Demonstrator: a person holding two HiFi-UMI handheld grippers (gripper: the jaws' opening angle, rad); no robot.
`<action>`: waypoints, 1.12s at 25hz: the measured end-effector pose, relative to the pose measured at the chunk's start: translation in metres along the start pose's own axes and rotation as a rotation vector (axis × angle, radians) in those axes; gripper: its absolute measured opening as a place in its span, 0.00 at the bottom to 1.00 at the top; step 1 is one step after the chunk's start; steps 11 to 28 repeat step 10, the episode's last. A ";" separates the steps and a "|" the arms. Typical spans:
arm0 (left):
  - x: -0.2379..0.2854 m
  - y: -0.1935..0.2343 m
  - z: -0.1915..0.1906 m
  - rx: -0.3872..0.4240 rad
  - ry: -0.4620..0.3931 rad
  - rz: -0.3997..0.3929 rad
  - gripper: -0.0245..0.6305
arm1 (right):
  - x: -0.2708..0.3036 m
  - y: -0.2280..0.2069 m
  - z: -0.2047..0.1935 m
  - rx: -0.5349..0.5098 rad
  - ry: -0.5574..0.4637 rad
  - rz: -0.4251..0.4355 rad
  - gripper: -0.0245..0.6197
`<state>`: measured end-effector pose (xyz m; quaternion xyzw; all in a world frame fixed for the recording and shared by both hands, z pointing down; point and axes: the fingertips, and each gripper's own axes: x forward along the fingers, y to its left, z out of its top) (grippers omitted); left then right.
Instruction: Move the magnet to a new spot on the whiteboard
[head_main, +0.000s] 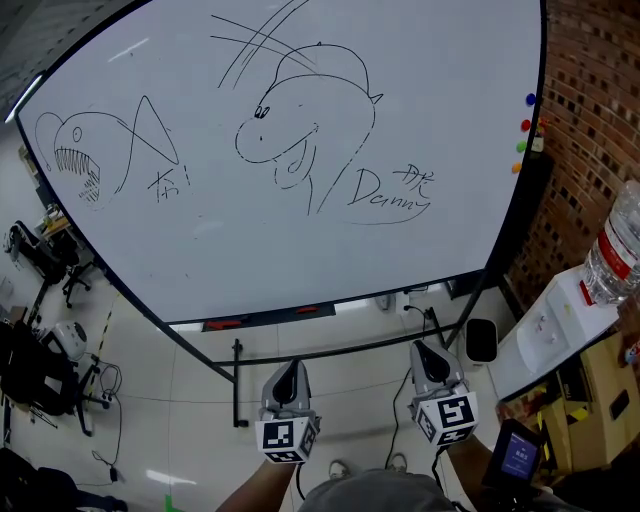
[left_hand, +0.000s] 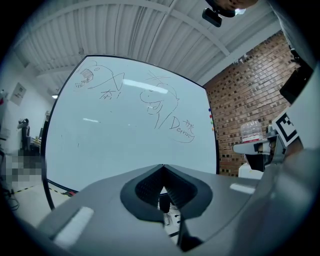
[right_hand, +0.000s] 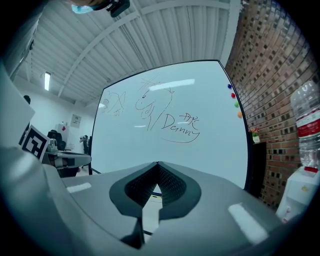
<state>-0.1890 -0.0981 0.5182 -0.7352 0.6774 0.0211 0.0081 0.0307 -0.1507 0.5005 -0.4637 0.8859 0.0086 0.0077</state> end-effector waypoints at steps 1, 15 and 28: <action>0.000 0.000 -0.001 0.001 0.001 0.001 0.04 | 0.000 0.000 0.000 0.001 0.003 -0.001 0.05; 0.005 0.008 0.001 -0.003 0.002 0.016 0.04 | 0.016 0.005 0.003 -0.009 0.004 0.019 0.05; 0.005 0.008 0.001 -0.003 0.002 0.016 0.04 | 0.016 0.005 0.003 -0.009 0.004 0.019 0.05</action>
